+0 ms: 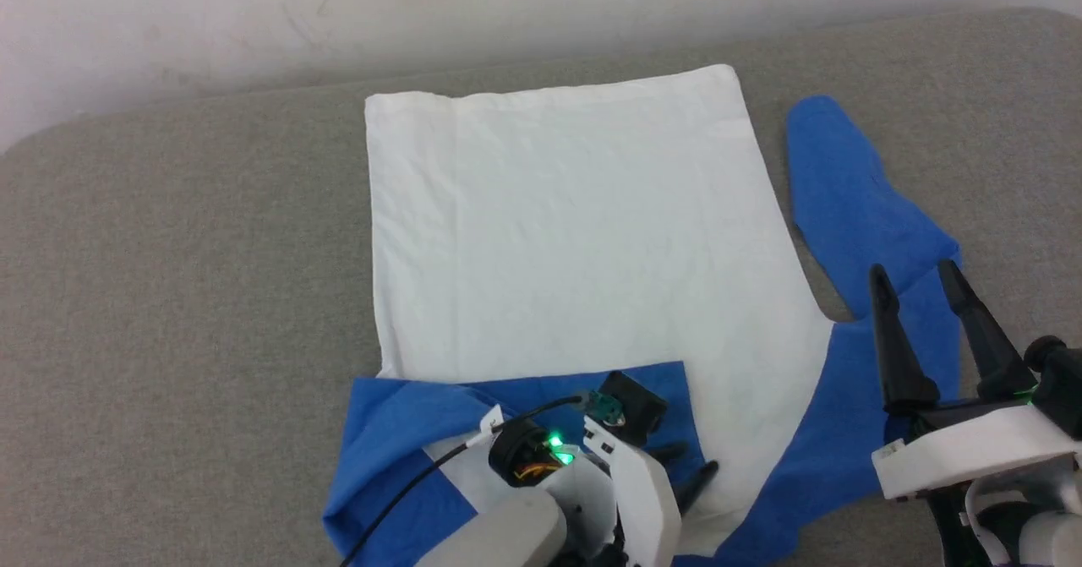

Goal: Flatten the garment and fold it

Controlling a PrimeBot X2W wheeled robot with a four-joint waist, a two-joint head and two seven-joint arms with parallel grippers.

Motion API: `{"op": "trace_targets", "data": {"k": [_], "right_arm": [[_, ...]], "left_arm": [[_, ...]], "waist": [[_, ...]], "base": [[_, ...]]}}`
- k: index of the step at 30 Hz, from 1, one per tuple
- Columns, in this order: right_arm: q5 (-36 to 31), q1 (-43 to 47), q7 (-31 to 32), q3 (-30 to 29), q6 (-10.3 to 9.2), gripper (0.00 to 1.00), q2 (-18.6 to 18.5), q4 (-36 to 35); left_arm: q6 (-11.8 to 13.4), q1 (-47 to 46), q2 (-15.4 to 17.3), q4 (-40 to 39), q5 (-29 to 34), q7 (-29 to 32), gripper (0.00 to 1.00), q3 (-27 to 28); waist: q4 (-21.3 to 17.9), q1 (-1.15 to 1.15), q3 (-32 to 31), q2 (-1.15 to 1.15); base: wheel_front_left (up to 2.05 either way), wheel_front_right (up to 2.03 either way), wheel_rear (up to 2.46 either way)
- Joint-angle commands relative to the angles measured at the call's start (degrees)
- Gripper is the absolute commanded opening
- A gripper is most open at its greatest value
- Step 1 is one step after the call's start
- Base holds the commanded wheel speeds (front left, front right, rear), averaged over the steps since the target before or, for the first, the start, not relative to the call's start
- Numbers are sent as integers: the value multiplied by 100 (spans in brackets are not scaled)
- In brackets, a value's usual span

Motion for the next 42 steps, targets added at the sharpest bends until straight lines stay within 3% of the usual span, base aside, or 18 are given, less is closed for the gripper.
{"op": "trace_targets", "data": {"k": [1,4,7,13,16,23,27,33,42], "right_arm": [[1,-3,-31,-8,-5,100,-7,21],[-7,-11,-22,-54,-5,100,-7,62],[-27,-15,-9,-126,-5,100,-7,70],[-119,-58,26,-289,-5,100,-7,60],[-219,-177,69,-484,-5,100,-38,144],[-413,-1162,548,-1092,-5,100,-497,963],[-393,-2089,1009,-1441,-5,100,-649,1562],[-482,-3443,1659,-1659,-5,100,-1025,2574],[-648,-4827,2648,-1741,-5,100,-1347,3707]], "left_arm": [[-35,-92,-28,-43,-70,-76,100,45],[-59,-80,-16,-356,-307,-583,100,388],[-29,-55,215,-702,-386,-1232,100,831],[778,180,966,-1175,-213,-2561,100,2045],[1146,396,1334,-1336,-93,-2912,100,2576],[1546,869,1839,-1860,308,-3085,100,3524],[1574,1010,1853,-2282,568,-3089,100,4059],[1584,1087,1639,-2763,976,-3090,100,4435],[1317,860,1249,-2910,1284,-3091,100,4665]], "waist": [[36,-1,-28,0],[107,-1,-59,0],[197,-1,-79,0],[379,-1,-20,0],[449,-1,68,0],[586,-1,546,0],[709,-1,984,0],[932,-1,1631,0],[1196,-1,2375,0]], "base": [[0,0,0],[0,0,0],[0,0,0],[0,0,0],[0,0,0],[0,0,0],[0,0,0],[0,0,0],[0,0,0]]}}
